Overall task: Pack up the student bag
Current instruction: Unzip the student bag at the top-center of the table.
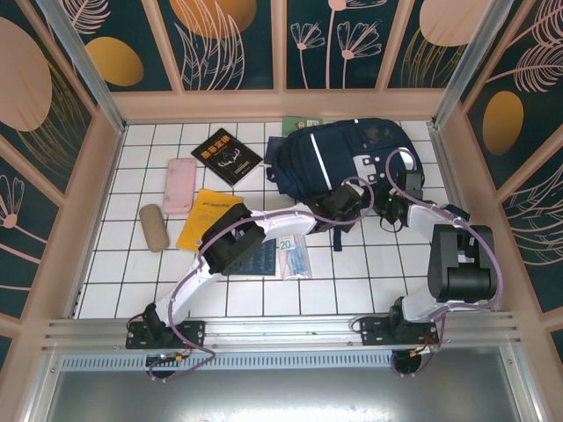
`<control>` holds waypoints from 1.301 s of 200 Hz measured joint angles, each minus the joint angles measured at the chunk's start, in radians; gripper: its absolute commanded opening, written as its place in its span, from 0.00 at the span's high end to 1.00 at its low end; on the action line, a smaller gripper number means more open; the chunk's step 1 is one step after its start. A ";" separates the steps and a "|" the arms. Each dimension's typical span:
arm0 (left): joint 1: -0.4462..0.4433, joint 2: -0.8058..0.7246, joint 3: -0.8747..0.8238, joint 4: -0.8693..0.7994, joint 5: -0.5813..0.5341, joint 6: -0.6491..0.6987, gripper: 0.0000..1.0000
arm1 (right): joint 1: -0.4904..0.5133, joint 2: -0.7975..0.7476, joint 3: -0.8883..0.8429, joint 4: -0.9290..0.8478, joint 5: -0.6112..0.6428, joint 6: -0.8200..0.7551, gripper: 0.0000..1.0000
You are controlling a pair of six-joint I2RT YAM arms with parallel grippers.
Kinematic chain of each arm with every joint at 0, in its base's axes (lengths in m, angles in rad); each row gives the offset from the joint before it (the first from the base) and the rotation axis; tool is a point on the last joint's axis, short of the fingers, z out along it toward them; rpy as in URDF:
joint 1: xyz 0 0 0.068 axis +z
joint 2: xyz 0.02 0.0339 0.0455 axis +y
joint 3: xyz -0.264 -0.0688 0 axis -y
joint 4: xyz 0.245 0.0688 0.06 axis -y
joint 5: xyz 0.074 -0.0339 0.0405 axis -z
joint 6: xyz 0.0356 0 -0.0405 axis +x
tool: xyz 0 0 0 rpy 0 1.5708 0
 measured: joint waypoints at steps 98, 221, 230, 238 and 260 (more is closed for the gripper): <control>0.003 -0.089 -0.144 0.031 -0.056 -0.022 1.00 | -0.003 0.000 0.005 0.000 0.011 0.000 1.00; 0.037 -0.239 -0.311 0.058 -0.049 -0.090 1.00 | -0.023 -0.005 0.005 -0.001 -0.034 0.011 1.00; 0.037 -0.237 -0.302 0.059 -0.055 -0.093 1.00 | -0.019 -0.016 0.005 -0.005 -0.036 0.016 1.00; 0.037 -0.237 -0.300 0.059 -0.067 -0.096 1.00 | -0.013 -0.035 0.005 -0.013 -0.040 0.023 1.00; 0.039 -0.238 -0.301 0.053 -0.117 -0.107 1.00 | 0.010 -0.115 0.006 -0.047 -0.076 0.055 1.00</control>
